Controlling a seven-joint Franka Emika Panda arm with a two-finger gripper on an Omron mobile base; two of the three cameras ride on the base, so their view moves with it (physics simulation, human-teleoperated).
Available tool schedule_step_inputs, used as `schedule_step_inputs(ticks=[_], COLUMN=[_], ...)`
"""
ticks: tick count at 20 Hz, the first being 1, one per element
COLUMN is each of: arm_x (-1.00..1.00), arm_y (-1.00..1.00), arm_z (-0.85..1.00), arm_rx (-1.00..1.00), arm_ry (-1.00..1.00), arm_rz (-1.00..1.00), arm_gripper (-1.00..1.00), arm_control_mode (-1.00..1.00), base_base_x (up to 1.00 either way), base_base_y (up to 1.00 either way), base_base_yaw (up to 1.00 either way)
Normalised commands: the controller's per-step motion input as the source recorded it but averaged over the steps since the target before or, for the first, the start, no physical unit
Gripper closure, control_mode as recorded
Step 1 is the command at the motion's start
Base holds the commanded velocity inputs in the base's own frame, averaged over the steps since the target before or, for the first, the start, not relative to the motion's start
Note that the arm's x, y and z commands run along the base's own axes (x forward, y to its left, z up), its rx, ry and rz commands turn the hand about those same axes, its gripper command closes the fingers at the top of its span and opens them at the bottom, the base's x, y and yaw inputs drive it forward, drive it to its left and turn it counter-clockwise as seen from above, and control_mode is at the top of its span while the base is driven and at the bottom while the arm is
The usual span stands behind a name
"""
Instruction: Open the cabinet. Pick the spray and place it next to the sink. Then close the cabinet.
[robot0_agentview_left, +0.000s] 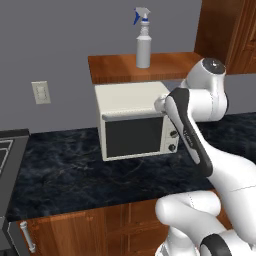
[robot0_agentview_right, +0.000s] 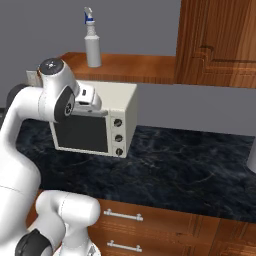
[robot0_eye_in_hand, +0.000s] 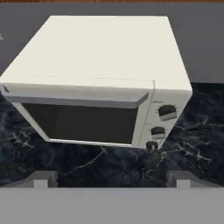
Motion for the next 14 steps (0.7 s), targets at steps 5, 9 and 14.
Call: schedule_step_inputs(ticks=[5,9,14], arm_x=[0.0,0.03,0.05], arm_y=[0.17,0.18,0.2], arm_z=[0.42,0.49,0.49], arm_rx=[0.0,0.0,-0.02], arm_ry=[-0.17,-0.13,-0.18], arm_rz=[0.05,0.02,0.0], arm_gripper=[-1.0,-1.0,-1.0], arm_control_mode=[-1.0,-1.0,-1.0], base_base_x=[0.0,0.0,0.0], base_base_y=[0.0,0.0,0.0], base_base_yaw=[0.0,0.0,0.0])
